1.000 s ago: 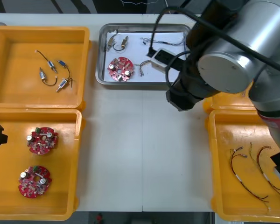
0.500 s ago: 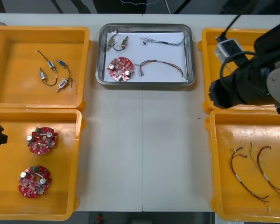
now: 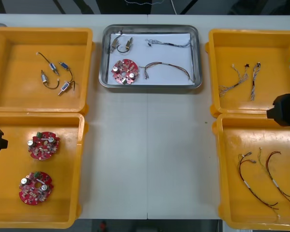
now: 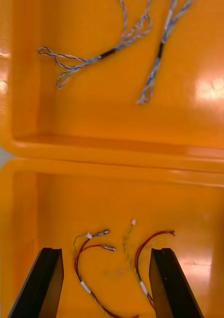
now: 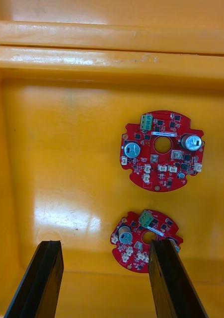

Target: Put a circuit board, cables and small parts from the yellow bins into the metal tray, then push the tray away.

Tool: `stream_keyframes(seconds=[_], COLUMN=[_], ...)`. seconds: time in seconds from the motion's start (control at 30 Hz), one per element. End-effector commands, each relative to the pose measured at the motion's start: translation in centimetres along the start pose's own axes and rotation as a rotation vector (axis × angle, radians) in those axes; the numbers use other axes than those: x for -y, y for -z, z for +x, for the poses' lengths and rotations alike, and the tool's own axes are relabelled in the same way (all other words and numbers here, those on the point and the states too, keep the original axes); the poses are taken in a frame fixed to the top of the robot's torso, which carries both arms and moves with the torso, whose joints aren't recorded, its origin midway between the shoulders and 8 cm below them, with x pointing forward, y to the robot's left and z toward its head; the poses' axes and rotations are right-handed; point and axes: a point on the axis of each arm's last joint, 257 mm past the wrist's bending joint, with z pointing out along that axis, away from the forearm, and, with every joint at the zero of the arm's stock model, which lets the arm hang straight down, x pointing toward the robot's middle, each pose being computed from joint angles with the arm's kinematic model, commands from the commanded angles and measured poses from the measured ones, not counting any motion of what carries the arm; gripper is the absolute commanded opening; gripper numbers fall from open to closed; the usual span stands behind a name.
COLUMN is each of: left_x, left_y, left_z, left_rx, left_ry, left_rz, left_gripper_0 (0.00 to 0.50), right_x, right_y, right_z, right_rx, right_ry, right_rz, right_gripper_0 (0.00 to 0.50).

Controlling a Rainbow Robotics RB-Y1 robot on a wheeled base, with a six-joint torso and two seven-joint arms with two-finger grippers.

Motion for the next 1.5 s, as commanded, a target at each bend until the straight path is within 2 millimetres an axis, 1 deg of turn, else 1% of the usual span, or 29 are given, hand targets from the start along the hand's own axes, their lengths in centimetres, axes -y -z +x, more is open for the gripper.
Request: stream_keyframes(seconds=[0.03, 0.07, 0.1, 0.13, 0.17, 0.23, 0.4, 0.63, 0.93, 1.5], left_x=[-0.5, -0.5, -0.5, -0.5, -0.5, -0.5, -0.5, -0.5, -0.5, -0.5], left_y=[0.6, 0.6, 0.6, 0.6, 0.6, 0.6, 0.6, 0.6, 0.6, 0.6], left_z=[0.5, 0.5, 0.5, 0.5, 0.5, 0.5, 0.5, 0.5, 0.5, 0.5], left_rx=[-0.008, -0.008, -0.008, -0.008, -0.008, -0.008, -0.008, -0.008, -0.008, -0.008], left_ry=[-0.141, -0.141, -0.141, -0.141, -0.141, -0.141, -0.141, -0.141, -0.141, -0.141], left_rz=[-0.032, -0.032, -0.032, -0.032, -0.032, -0.032, -0.032, -0.032, -0.032, -0.032], left_gripper_0=[0.5, 0.5, 0.5, 0.5, 0.5, 0.5, 0.5, 0.5, 0.5, 0.5], right_x=[3.3, 3.5, 4.1, 4.1, 4.8, 5.0, 5.1, 5.2, 4.6, 4.6], right_y=[2.1, 2.1, 2.1, 2.1, 2.1, 2.1, 2.3, 1.9, 2.0, 2.0], right_z=[0.9, 1.0, 1.6, 1.6, 2.3, 2.9, 3.5, 4.9, 5.1, 5.1], right_rx=[0.017, 0.015, 0.008, 0.008, 0.001, -0.005, 0.001, -0.033, -0.034, -0.035], right_ry=[-0.074, -0.08, -0.091, -0.091, -0.1, -0.099, -0.095, -0.107, -0.096, -0.095], right_rz=[0.029, 0.028, 0.037, 0.037, 0.053, 0.067, 0.089, 0.087, 0.071, 0.071], right_gripper_0=[0.5, 0.5, 0.5, 0.5, 0.5, 0.5, 0.5, 0.5, 0.5, 0.5])
